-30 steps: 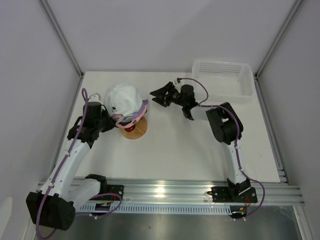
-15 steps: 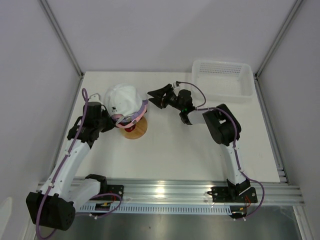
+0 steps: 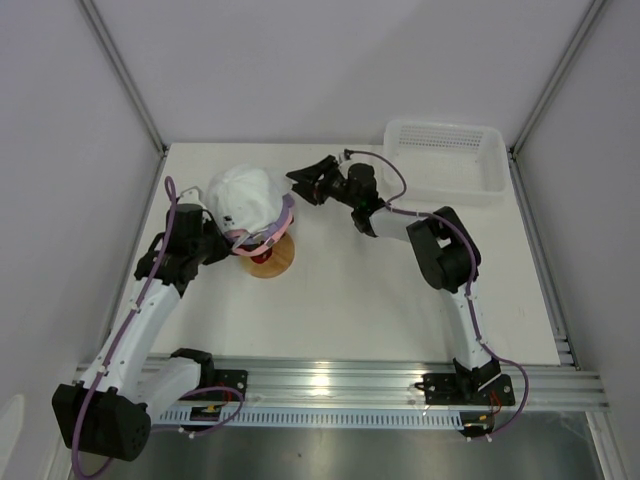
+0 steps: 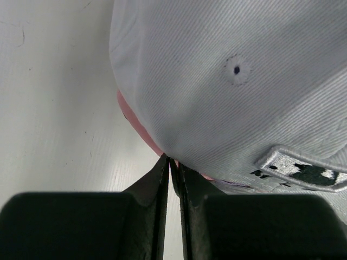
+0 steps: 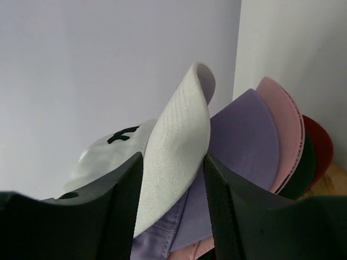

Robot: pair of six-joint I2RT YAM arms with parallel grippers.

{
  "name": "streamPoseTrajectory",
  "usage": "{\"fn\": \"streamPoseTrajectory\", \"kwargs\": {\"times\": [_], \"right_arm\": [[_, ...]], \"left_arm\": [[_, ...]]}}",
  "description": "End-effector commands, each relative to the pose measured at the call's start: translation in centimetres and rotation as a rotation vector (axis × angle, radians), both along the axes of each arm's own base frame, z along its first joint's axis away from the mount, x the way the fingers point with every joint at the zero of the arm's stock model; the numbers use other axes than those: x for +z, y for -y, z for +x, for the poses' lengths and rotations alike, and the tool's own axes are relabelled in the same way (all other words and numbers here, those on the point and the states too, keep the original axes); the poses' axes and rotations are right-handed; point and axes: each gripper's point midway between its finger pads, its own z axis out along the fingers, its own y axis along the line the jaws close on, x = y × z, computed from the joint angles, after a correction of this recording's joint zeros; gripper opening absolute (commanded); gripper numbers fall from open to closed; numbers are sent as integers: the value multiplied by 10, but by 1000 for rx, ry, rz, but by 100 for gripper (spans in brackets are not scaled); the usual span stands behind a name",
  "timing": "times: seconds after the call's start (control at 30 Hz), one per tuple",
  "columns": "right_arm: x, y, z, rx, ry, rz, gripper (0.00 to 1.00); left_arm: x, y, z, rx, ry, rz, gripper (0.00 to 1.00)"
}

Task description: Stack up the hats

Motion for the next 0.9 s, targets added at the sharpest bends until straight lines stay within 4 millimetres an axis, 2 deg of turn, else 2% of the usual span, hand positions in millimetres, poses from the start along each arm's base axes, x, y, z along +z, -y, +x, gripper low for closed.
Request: {"fn": "streamPoseTrajectory", "kwargs": {"times": [0.0,0.23,0.33,0.37,0.43,0.67,0.8,0.87], "right_arm": [[36,-20,-17,57,58,-1,51],[22,-30,-27,91,23,-54,50],[19,-34,-28,89,17,-56,32],[18,-35,-29,89,15,-57,15],[15,-34,-28,82,11,-68,0],[-6,-28,-30,56,-10,-96,0],[-23,-24,-33,43,-23,-112,0],[-42,-19,-36,32,-51,-138,0]], "left_arm": [[11,3,0,-31,24,4,14],[13,4,-1,-33,33,1,13],[17,3,-2,-32,45,-1,13],[18,3,-2,-32,50,-1,13],[24,4,-4,-40,69,-6,13],[49,19,-17,-123,139,-68,13],[52,30,-29,-195,144,-104,13],[48,39,-36,-244,121,-134,10]]}}
